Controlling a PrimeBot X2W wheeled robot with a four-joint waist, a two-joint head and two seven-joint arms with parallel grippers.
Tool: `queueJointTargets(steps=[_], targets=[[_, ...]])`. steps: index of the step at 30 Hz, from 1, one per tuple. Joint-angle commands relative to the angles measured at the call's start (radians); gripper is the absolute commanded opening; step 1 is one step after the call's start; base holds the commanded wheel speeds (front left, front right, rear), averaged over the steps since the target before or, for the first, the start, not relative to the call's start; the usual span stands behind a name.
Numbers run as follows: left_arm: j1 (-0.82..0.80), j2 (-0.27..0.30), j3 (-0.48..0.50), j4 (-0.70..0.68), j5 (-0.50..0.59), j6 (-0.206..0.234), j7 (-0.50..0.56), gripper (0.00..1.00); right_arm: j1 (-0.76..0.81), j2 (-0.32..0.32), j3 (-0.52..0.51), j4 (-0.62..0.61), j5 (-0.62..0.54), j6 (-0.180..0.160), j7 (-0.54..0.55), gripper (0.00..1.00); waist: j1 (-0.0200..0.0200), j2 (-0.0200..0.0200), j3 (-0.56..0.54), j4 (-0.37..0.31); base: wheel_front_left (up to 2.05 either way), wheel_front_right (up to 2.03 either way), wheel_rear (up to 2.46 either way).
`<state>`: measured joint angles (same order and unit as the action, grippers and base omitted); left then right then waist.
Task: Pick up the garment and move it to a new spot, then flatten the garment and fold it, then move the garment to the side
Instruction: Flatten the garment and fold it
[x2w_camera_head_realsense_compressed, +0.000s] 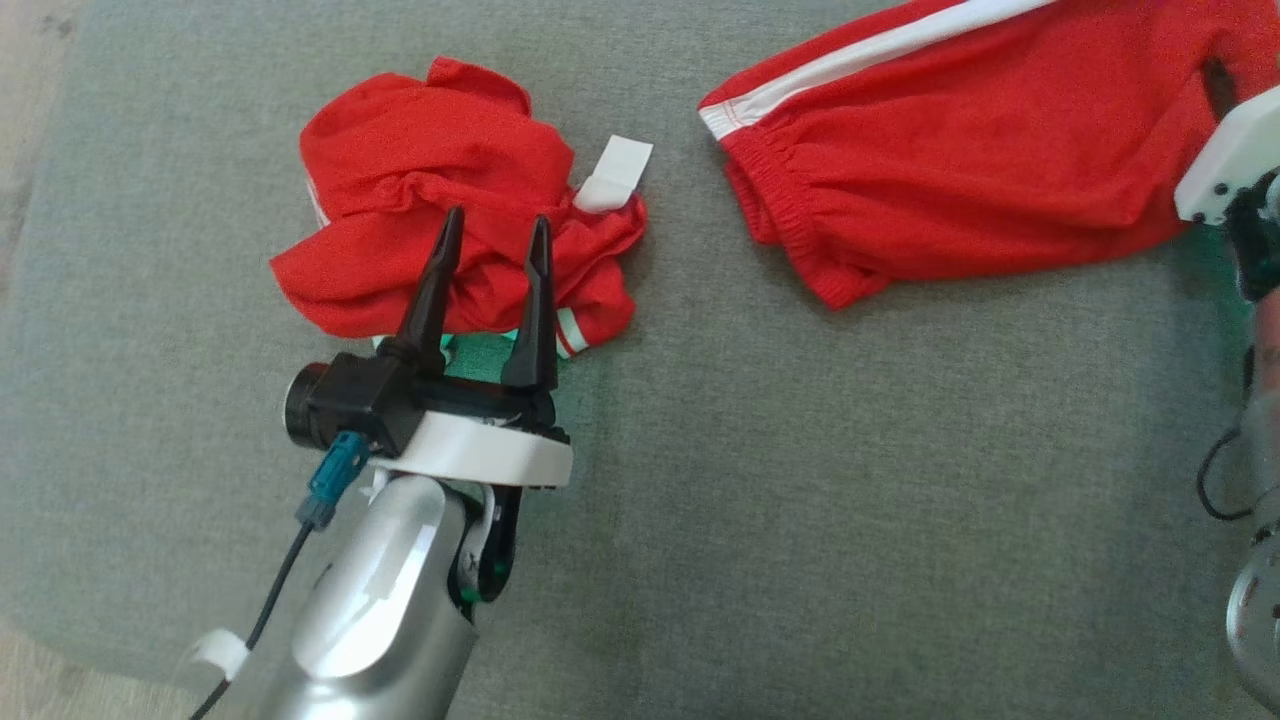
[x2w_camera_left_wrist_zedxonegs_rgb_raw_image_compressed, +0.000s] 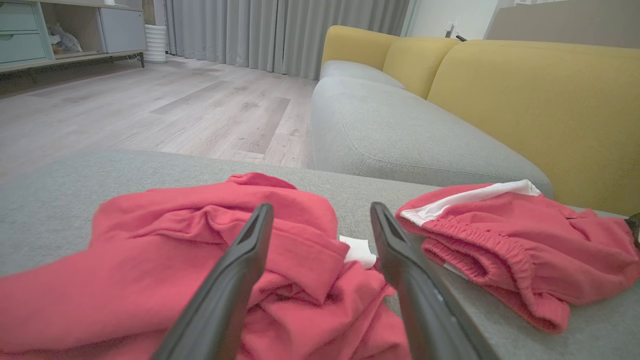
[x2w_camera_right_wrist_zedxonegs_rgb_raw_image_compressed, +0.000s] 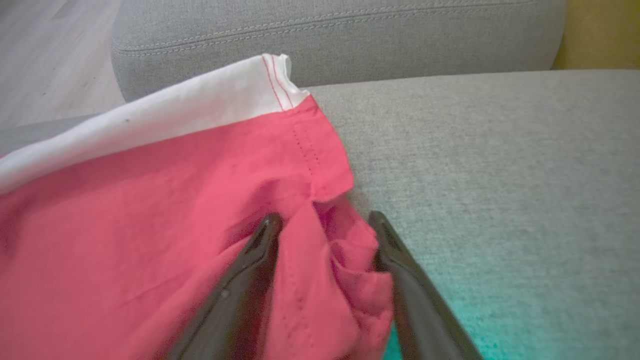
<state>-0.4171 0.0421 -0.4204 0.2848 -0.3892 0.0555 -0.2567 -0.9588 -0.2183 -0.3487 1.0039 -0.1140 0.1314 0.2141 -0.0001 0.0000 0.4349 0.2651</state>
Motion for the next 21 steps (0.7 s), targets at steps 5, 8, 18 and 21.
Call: queueJointTargets(steps=[5,8,18,21], targets=[[-0.028,0.008,0.039,-0.032,0.003,0.008,-0.005,1.0,-0.014,-0.006,0.06,0.018,0.046,-0.001,-0.05,0.0,0.0001,0.0,-0.009,-0.03,0.0,0.0,0.0],[-0.022,0.008,0.049,-0.027,0.007,0.005,-0.005,1.0,-0.007,-0.018,0.075,0.015,0.097,-0.001,-0.095,0.0,0.0001,0.0,-0.029,-0.054,0.0,0.0,0.0],[0.011,0.008,0.076,-0.008,0.023,-0.005,-0.005,1.0,0.138,-0.103,0.081,-0.074,0.281,-0.001,-0.181,0.0,0.0001,0.0,-0.121,-0.137,0.0,0.0,0.0],[0.021,0.008,0.077,-0.003,0.025,-0.008,-0.005,1.0,0.193,-0.144,0.05,-0.095,0.282,-0.001,-0.199,0.0,0.0001,0.0,-0.138,-0.144,0.0,0.0,0.0]])
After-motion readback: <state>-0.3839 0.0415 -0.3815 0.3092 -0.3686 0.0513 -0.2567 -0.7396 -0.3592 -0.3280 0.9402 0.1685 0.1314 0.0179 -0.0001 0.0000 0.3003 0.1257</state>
